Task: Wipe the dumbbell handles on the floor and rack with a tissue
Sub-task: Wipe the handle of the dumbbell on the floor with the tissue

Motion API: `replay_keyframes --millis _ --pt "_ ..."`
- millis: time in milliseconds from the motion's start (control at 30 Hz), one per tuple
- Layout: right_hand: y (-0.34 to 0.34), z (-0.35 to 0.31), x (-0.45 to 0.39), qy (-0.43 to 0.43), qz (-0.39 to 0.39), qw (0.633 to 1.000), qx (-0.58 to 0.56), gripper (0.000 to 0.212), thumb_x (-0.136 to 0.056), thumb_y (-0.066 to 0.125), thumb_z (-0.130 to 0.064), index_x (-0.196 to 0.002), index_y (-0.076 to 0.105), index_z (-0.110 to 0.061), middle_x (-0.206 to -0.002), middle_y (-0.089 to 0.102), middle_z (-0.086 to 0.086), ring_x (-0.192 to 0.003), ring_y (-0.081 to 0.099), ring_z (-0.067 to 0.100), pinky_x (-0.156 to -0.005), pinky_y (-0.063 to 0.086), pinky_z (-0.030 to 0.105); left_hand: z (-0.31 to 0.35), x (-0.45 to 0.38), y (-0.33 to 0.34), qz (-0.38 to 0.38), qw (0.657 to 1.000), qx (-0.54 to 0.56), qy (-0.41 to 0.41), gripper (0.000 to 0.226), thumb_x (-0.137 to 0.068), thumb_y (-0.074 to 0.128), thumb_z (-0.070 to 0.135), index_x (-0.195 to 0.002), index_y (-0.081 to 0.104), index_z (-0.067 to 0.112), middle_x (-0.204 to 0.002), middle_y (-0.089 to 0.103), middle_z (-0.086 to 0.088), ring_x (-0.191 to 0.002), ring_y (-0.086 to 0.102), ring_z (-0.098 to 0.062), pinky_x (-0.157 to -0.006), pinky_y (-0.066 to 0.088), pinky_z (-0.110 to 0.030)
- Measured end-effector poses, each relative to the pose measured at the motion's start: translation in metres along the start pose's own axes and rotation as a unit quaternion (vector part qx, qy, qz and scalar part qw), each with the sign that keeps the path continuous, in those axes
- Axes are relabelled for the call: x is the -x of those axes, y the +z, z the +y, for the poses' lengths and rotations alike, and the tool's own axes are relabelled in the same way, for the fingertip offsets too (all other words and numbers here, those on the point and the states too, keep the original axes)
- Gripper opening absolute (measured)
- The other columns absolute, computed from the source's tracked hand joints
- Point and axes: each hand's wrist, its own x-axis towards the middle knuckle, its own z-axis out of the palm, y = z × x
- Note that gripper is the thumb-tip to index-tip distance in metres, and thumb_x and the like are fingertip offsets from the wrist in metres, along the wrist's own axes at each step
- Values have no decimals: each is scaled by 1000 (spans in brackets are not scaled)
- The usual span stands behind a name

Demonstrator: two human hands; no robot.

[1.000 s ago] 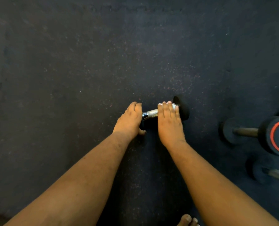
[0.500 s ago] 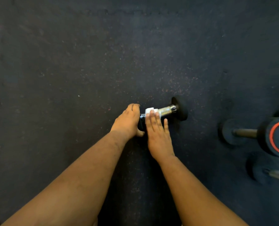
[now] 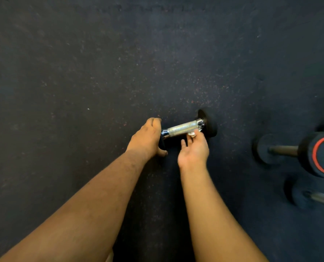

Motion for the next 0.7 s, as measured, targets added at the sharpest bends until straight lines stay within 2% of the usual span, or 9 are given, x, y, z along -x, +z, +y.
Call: replay_keyframes --millis 100,167,300,400,533,600,700 --pt "-1 -19 -5 48 22 998 22 29 -97 57 -14 -124 65 -9 -122 69 6 -121 60 19 -117 27 44 1 1 0 1 1000 -5 2 112 -65 93 38 -150 25 14 -152 31 -7 -134 45 -29 -102 47 -45" --pt "1 -19 2 52 28 998 10 29 -98 55 -8 -125 64 -4 -125 68 12 -122 61 23 -118 32 43 1 1 -1 0 1000 -4 1 112 -65 93 38 -150 25 14 -152 31 -7 -134 45 -29 -103 46 -46" --pt "14 -18 3 42 18 998 -31 10 -97 58 -6 -105 64 -8 -122 67 13 -120 62 26 -114 40 43 1 2 0 0 1000 -7 1 110 -66 93 38 -150 26 13 -151 32 -7 -133 45 -29 -103 47 -47" --pt "18 -24 -7 63 -17 997 -35 12 -96 61 -12 -107 64 -9 -120 68 11 -116 63 25 -111 41 46 1 2 2 5 1000 -8 2 110 -66 93 37 -150 26 13 -151 32 -7 -133 46 -29 -103 47 -47" --pt "6 -27 0 74 -51 996 -12 31 -96 62 -18 -126 61 -11 -131 65 12 -124 59 27 -114 36 52 1 2 1 4 1000 -13 2 112 -66 93 38 -151 25 13 -152 32 -7 -134 45 -29 -103 46 -46" --pt "4 -24 7 65 -38 997 -4 26 -95 64 -19 -120 61 -15 -133 63 9 -128 55 25 -114 32 52 1 2 1 5 1000 -17 3 112 -66 93 38 -151 25 12 -152 32 -7 -134 45 -29 -103 46 -46" --pt "16 -27 -1 76 -32 997 0 25 -93 65 -22 -115 62 -12 -126 63 10 -120 58 26 -112 38 50 3 3 1 8 1000 -20 0 112 -66 92 39 -151 25 11 -152 31 -7 -134 45 -30 -101 47 -47"
